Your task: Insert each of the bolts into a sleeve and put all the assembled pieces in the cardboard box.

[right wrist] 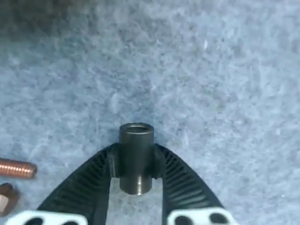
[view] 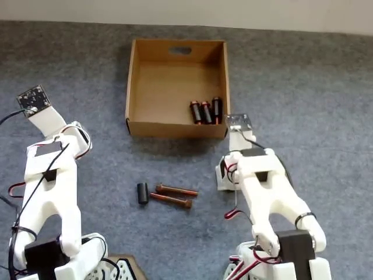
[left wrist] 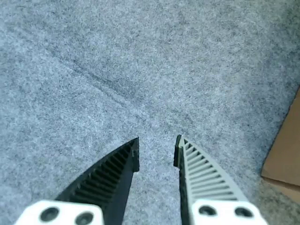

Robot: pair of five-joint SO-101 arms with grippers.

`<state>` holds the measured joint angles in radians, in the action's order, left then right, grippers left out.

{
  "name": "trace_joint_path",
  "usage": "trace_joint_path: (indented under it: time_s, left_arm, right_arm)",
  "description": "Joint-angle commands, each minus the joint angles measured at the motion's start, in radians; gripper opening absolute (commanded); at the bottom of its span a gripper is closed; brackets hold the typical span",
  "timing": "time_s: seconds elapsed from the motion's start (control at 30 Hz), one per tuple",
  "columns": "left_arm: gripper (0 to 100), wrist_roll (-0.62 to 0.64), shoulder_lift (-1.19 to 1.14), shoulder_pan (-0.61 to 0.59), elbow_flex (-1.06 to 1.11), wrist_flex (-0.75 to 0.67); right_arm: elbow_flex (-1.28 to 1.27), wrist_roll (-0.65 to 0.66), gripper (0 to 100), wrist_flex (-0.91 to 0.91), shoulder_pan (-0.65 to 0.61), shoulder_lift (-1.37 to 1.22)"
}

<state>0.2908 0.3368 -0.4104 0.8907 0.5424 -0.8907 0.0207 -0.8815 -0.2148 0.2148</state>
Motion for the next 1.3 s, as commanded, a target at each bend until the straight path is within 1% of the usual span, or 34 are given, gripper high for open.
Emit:
trace_joint_path:
  time_s: [0.0,0.17,0.3,0.6,0.73,0.8,1.0,1.23,1.27]
  left_arm:
    - [14,0.009,0.005,-0.007,-0.010,-0.015]
    - [14,0.009,0.005,-0.007,-0.010,-0.015]
    - [14,0.009,0.004,-0.007,-0.010,-0.015]
    - [14,0.009,0.004,-0.007,-0.010,-0.015]
    - [14,0.009,0.004,-0.007,-0.010,-0.015]
    - [14,0.009,0.004,-0.007,-0.010,-0.015]
    - [14,0.009,0.004,-0.007,-0.010,-0.015]
    - [14,0.009,0.004,-0.007,-0.010,-0.015]
    - [14,0.009,0.004,-0.007,-0.010,-0.015]
  right_arm:
    - [0.062,-0.008,11.8,-0.041,0.008,-0.005]
    - [0.139,-0.005,11.9,-0.102,0.008,-0.007]
    - [0.194,0.048,12.2,-0.160,0.008,-0.015]
    - [0.191,0.058,12.4,-0.157,0.002,-0.018]
    - [0.185,0.058,12.4,-0.151,-0.053,-0.077]
    - [0.185,0.058,12.4,-0.120,-0.070,-0.136]
    - [0.213,0.058,12.3,-0.096,-0.068,-0.260]
    - [0.217,0.057,11.8,-0.094,-0.067,-0.262]
    - [0.217,0.057,10.1,-0.094,-0.067,-0.262]
